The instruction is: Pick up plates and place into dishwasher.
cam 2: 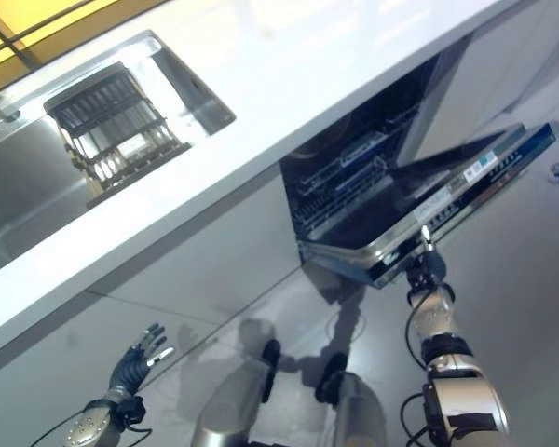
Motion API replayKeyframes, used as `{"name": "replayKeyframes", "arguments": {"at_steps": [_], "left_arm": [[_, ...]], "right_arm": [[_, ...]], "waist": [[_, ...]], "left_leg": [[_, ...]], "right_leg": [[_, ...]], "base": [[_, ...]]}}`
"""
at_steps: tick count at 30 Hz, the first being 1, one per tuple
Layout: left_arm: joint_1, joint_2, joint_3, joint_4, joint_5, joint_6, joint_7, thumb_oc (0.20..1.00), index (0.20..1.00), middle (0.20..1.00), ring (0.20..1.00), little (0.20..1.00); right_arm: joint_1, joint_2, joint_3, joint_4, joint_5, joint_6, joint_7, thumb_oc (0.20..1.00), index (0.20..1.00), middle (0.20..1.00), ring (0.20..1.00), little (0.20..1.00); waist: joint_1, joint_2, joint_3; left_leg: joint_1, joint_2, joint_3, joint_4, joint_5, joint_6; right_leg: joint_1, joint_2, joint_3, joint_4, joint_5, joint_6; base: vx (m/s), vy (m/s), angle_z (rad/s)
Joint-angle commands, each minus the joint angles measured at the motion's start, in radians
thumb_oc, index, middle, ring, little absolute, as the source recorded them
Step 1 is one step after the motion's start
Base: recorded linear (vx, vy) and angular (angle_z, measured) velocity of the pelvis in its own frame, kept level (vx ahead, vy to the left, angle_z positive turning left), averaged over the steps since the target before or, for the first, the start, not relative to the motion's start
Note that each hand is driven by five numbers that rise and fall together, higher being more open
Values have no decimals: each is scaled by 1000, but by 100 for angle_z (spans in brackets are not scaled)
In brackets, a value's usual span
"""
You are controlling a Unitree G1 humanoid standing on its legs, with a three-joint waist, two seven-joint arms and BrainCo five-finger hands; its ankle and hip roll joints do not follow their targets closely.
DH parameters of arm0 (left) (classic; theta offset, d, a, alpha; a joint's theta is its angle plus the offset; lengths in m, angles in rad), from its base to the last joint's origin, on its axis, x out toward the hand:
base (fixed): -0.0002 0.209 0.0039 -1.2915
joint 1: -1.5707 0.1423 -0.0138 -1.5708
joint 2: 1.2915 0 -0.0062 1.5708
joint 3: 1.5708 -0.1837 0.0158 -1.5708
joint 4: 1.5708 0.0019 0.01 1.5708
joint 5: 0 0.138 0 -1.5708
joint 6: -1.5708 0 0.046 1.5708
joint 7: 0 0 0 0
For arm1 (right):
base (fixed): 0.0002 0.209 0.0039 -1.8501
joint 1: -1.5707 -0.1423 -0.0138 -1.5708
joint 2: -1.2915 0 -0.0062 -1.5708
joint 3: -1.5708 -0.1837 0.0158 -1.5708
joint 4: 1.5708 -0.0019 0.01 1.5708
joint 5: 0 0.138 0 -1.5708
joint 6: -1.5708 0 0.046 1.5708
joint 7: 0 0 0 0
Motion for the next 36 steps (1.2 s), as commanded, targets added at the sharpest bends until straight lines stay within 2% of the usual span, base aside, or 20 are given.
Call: {"name": "replayKeyframes", "arguments": {"at_steps": [1,6,7,8,11,12,13,15,17,18,19,20,21,22,23,25,26,30,33,36], "left_arm": [[53,73,-3,-64,22,-34,-14,1000,1000,1000,1000,1000],[41,93,0,-103,-16,-50,-26,1000,1000,1000,1000,1000],[40,96,-2,-109,-17,-57,-30,1000,1000,1000,1000,1000],[36,100,-1,-117,-19,-58,-33,1000,1000,1000,1000,1000],[1,115,-9,-138,-19,-28,-77,1000,1000,1000,1000,1000],[-1,115,-13,-140,-15,-23,-81,1000,1000,1000,1000,1000],[7,113,-16,-136,-7,-15,-89,1000,1000,1000,1000,1000],[21,108,-19,-133,6,-20,-83,1000,1000,1000,1000,1000],[20,118,-25,-165,8,-1,-57,1000,1000,1000,1000,1000],[23,125,-24,-193,20,27,-46,1000,1000,1000,1000,1000],[31,125,-25,-200,29,33,-37,1000,1000,1000,1000,1000],[33,130,-33,-196,29,27,-31,1000,1000,1000,1000,1000],[27,137,-45,-188,17,11,-28,1000,1000,1000,1000,1000],[6,157,-62,-183,-11,-10,-24,1000,1000,1000,1000,1000],[-9,177,-64,-192,-35,-10,-20,1000,1000,1000,1000,1000],[-25,206,-37,-226,-53,17,7,1000,1000,1000,1000,1000],[-27,190,-33,-224,-61,20,28,1000,1000,1000,1000,1000],[-14,138,-14,-176,-42,29,-16,1000,1000,1000,1000,1000],[-8,125,-15,-158,-26,26,-50,1000,1000,1000,1000,1000],[-1,119,-37,-144,-6,-9,-65,1000,1000,1000,1000,1000]], "right_arm": [[-188,-24,77,-138,-122,-33,159,1000,1000,1000,1000,1000],[-220,-48,88,-66,-164,-11,123,1000,1000,1000,1000,1000],[-232,-61,86,-44,-165,-8,122,1000,1000,1000,1000,1000],[-239,-73,83,-29,-162,-10,121,1000,1000,1000,1000,1000],[-230,-133,22,55,-119,-27,107,1000,1000,1000,1000,1000],[-225,-141,12,71,-113,-28,117,1000,1000,1000,1000,1000],[-206,-162,-18,115,-104,-12,129,1000,1000,1000,1000,1000],[-171,-172,-44,115,-103,15,115,1000,1000,1000,1000,1000],[-133,-176,-72,105,-95,17,121,1000,1000,1000,1000,1000],[-100,-180,-102,119,-82,7,139,1000,1000,1000,1000,1000],[-75,-182,-121,129,-70,-5,156,1000,1000,1000,1000,1000],[-65,-186,-123,123,-45,-12,156,1000,1000,1000,1000,1000],[-61,-191,-120,118,-21,-23,158,1000,1000,1000,1000,1000],[-70,-190,-109,115,-7,-44,158,1000,1000,1000,1000,1000],[-87,-186,-102,117,-9,-57,168,1000,1000,1000,1000,1000],[-101,-174,-90,111,-16,-42,196,1000,1000,1000,1000,1000],[-83,-168,-90,79,-12,-30,191,1000,1000,1000,1000,1000],[17,-148,-134,29,9,-25,185,1000,1000,1000,1000,1000],[44,-159,-150,11,24,-22,180,1000,1000,1000,1000,1000],[31,-173,-157,25,26,-26,183,1000,1000,1000,1000,1000]], "waist": [[95,-52,-48],[123,-57,-31],[128,-58,-27],[131,-63,-27],[122,-37,-37],[123,-35,-40],[128,-36,-56],[130,-43,-80],[115,-47,-85],[96,-45,-87],[82,-48,-91],[67,-57,-100],[43,-68,-103],[6,-78,-103],[-14,-82,-99],[-35,-99,-85],[-49,-115,-90],[-34,-156,-135],[-35,-164,-150],[-33,-155,-152]], "left_leg": [[-79,-52,60,71,96,34],[-75,-51,28,31,111,26],[-73,-49,28,27,108,25],[-62,-47,32,30,78,20],[-74,-14,181,17,85,12],[-72,-14,183,15,84,12],[-57,-19,177,7,59,20],[-26,-35,174,-15,25,49],[1,-59,154,-22,6,84],[19,-73,132,-12,-12,101],[17,-82,123,-8,6,108],[17,-90,109,-3,-1,102],[16,-103,89,1,-11,100],[6,-120,61,1,-17,108],[-5,-120,48,8,-19,110],[-41,-92,74,75,-56,116],[-53,-99,70,108,-68,122],[-5,-85,40,54,-42,108],[42,-64,71,-17,-24,94],[69,-45,73,-69,-4,77]], "right_leg": [[136,16,56,-85,25,14],[144,22,43,-98,27,17],[145,20,39,-99,26,17],[155,22,45,-97,2,22],[183,7,-50,-87,-19,18],[186,2,-59,-81,-23,19],[197,-17,-78,-63,-33,28],[208,-57,-84,-16,-41,53],[164,-99,-30,108,0,87],[115,-112,43,180,27,106],[93,-113,86,144,64,104],[106,-98,144,20,71,111],[105,-86,224,-102,121,129],[76,-71,353,-232,232,162],[40,-50,415,-261,284,173],[-27,-12,417,-196,267,165],[-20,8,449,-201,262,157],[52,6,377,-242,239,144],[84,0,328,-267,236,140],[92,-7,305,-269,230,140]], "base": [[45,34,23],[-9,10,11],[35,-27,29],[32,-16,37],[0,46,45],[93,195,75],[146,235,70],[164,273,50],[186,207,32],[206,128,73],[198,-41,125],[88,-191,153],[37,-346,141],[-50,-338,106],[-90,-292,101],[-6,-163,137],[125,-119,100],[213,-92,49],[161,-31,53],[85,28,39]]}}
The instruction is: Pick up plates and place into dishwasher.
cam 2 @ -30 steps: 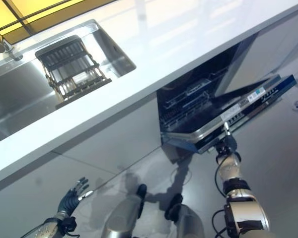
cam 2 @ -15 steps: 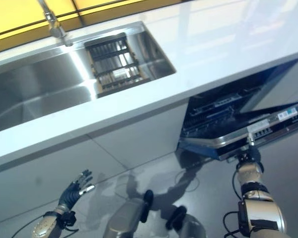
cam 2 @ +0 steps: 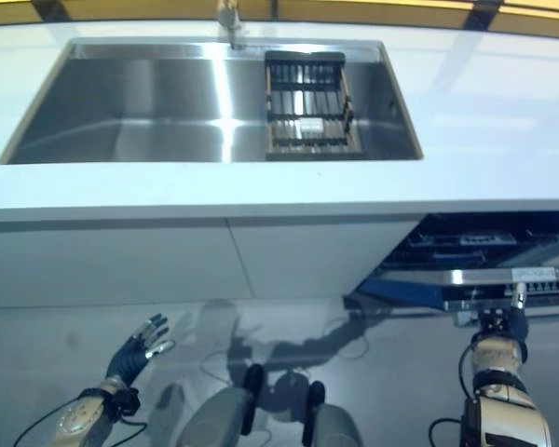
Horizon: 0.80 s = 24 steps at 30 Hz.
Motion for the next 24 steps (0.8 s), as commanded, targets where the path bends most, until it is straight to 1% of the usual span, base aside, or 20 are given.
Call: {"name": "replayKeyframes", "arguments": {"at_steps": [1,4,7,13,18,20,24], "left_arm": [[3,49,-8,-45,33,-71,-24,1000,1000,1000,1000,1000],[6,50,-9,-57,30,-70,1,1000,1000,1000,1000,1000],[9,56,-2,-69,23,-67,19,1000,1000,1000,1000,1000],[12,64,7,-68,24,-64,16,1000,1000,1000,1000,1000],[17,70,3,-66,8,-69,-9,1000,1000,1000,1000,1000],[20,69,2,-67,3,-73,-8,1000,1000,1000,1000,1000],[33,63,-3,-64,6,-82,-1,1000,1000,1000,1000,1000]], "right_arm": [[-121,-24,164,-162,-123,5,219,1000,1000,1000,1000,1000],[-144,-35,179,-165,-147,21,197,1000,1000,1000,1000,1000],[-160,-53,176,-156,-143,43,192,1000,1000,1000,1000,1000],[-199,-87,173,-120,-150,57,195,1000,1000,1000,1000,1000],[-260,-125,188,-99,-139,56,184,1000,1000,1000,1000,1000],[-277,-136,194,-97,-136,64,184,1000,1000,1000,1000,1000],[-302,-156,209,-82,-169,84,180,1000,1000,1000,1000,1000]], "waist": [[81,-23,-71],[82,-14,-73],[87,-13,-74],[104,-14,-62],[125,-6,-44],[130,-1,-40],[141,6,-43]], "left_leg": [[6,12,-18,53,-3,10],[25,20,-22,15,14,6],[31,31,-25,-8,29,-1],[26,49,-30,-24,48,-19],[15,69,-52,-47,78,-39],[12,76,-59,-54,86,-42],[10,81,-77,-58,100,-51]], "right_leg": [[-73,-23,16,-41,153,23],[-66,-20,16,-40,142,19],[-57,-19,10,-42,132,16],[-49,-13,-16,-42,115,3],[-49,-3,-38,-41,99,-13],[-51,4,-52,-24,82,-22],[-43,7,-73,-14,67,-34]], "base": [[68,67,17],[79,65,8],[71,17,6],[62,-23,9],[26,-31,13],[22,-20,23],[58,-5,7]]}}
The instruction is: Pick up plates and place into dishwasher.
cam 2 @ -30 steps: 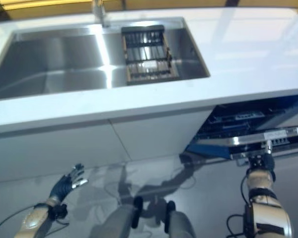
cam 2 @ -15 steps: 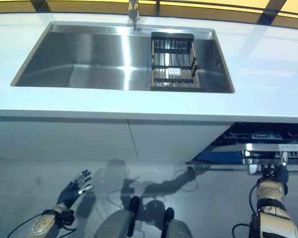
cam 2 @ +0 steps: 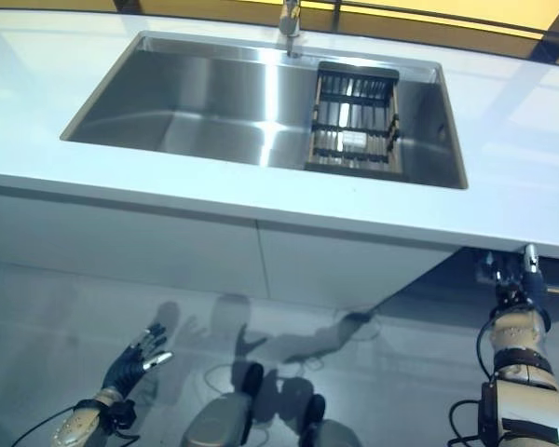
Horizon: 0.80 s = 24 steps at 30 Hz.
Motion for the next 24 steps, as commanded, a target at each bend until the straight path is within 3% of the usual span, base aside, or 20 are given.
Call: {"name": "replayKeyframes", "arguments": {"at_steps": [1,12,16,21,24], "left_arm": [[0,53,-6,-66,-20,-67,-6,1000,1000,1000,1000,1000],[27,37,6,-57,-37,-81,-12,1000,1000,1000,1000,1000],[30,27,0,-50,-35,-100,-6,1000,1000,1000,1000,1000],[19,17,4,-62,-79,-116,2,1000,1000,1000,1000,1000],[14,-1,6,-89,-70,-108,32,1000,1000,1000,1000,1000]], "right_arm": [[-210,-52,123,-59,-64,37,81,1000,1000,1000,1000,1000],[-238,-61,127,-16,-55,66,54,1000,1000,1000,1000,1000],[-206,-46,111,-19,-42,48,38,1000,1000,1000,1000,1000],[-157,-24,68,-31,-96,34,-158,1000,1000,1000,1000,1000],[-118,-1,73,-110,-140,-25,-245,1000,1000,1000,1000,1000]], "waist": [[87,-15,-31],[99,-4,-46],[90,-3,-54],[66,-6,-62],[38,-19,-82]], "left_leg": [[-22,58,5,58,-28,-9],[-20,59,-13,68,-27,-17],[-12,57,-8,71,-32,-15],[1,64,9,74,-40,-14],[21,65,30,73,-50,-7]], "right_leg": [[-87,-40,-2,54,56,-8],[-62,-41,-17,49,45,-14],[-54,-43,-5,44,47,-11],[-48,-44,14,44,48,-9],[-36,-42,31,39,49,-8]], "base": [[43,1,5],[29,10,5],[33,35,-1],[-30,58,0],[-2,64,-7]]}}
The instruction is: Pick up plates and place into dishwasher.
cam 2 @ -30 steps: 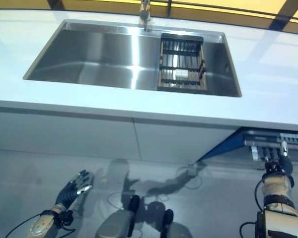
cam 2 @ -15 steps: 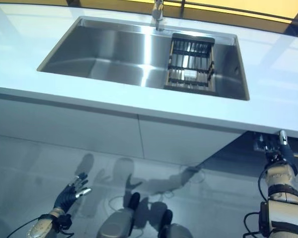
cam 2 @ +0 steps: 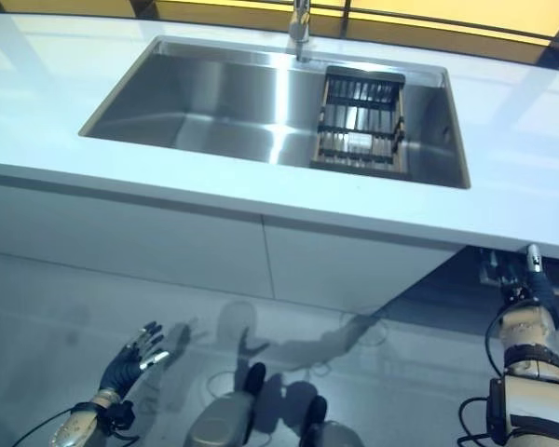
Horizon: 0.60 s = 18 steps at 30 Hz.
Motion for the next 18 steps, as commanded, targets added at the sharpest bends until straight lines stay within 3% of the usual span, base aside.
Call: {"name": "replayKeyframes", "arguments": {"at_steps": [1,5,11,18], "left_arm": [[14,2,5,-87,-32,-42,32,1000,1000,1000,1000,1000],[3,2,-3,-141,-31,-15,72,1000,1000,1000,1000,1000],[-4,-8,-1,-178,-47,2,100,1000,1000,1000,1000,1000],[-21,-29,9,-208,-34,12,111,1000,1000,1000,1000,1000]], "right_arm": [[-68,40,49,-136,-52,-86,-126,1000,1000,1000,1000,1000],[1,74,34,-287,-122,-183,-248,1000,1000,1000,1000,1000],[47,82,42,-434,-289,-212,-296,1000,1000,1000,1000,1000],[211,82,47,-604,-454,-186,-160,1000,1000,1000,1000,1000]], "waist": [[18,-51,-86],[-21,-63,-119],[-69,-64,-158],[-139,-72,-192]], "left_leg": [[10,40,47,88,-77,5],[37,40,87,73,-89,14],[70,36,132,59,-108,23],[98,34,185,23,-111,36]], "right_leg": [[-32,-53,53,19,44,13],[-15,-55,81,-4,56,23],[-6,-54,128,-27,73,37],[-21,-50,180,-54,102,57]], "base": [[37,53,-17],[-4,57,-13],[-26,61,-19],[-57,33,-25]]}}
